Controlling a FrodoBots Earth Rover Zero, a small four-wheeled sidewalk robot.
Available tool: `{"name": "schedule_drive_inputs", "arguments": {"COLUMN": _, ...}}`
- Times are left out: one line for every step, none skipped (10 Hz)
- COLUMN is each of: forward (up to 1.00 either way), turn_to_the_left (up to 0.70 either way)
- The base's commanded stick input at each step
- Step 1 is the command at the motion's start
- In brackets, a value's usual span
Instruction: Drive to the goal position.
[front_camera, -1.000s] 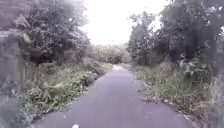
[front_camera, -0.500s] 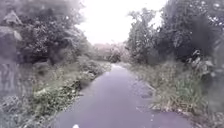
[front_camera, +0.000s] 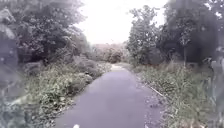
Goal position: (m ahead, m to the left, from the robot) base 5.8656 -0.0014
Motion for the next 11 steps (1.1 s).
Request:
{"name": "schedule_drive_inputs", "arguments": {"forward": 0.85, "turn_to_the_left": 0.01}}
{"name": "schedule_drive_inputs", "arguments": {"forward": 0.85, "turn_to_the_left": 0.01}}
{"name": "schedule_drive_inputs", "arguments": {"forward": 0.85, "turn_to_the_left": 0.01}}
{"name": "schedule_drive_inputs", "arguments": {"forward": 0.85, "turn_to_the_left": 0.01}}
{"name": "schedule_drive_inputs", "arguments": {"forward": 0.85, "turn_to_the_left": 0.01}}
{"name": "schedule_drive_inputs", "arguments": {"forward": 0.85, "turn_to_the_left": 0.01}}
{"name": "schedule_drive_inputs", "arguments": {"forward": 0.85, "turn_to_the_left": 0.01}}
{"name": "schedule_drive_inputs", "arguments": {"forward": 0.85, "turn_to_the_left": -0.07}}
{"name": "schedule_drive_inputs", "arguments": {"forward": 0.85, "turn_to_the_left": -0.2}}
{"name": "schedule_drive_inputs", "arguments": {"forward": 0.85, "turn_to_the_left": -0.32}}
{"name": "schedule_drive_inputs", "arguments": {"forward": 0.85, "turn_to_the_left": 0.01}}
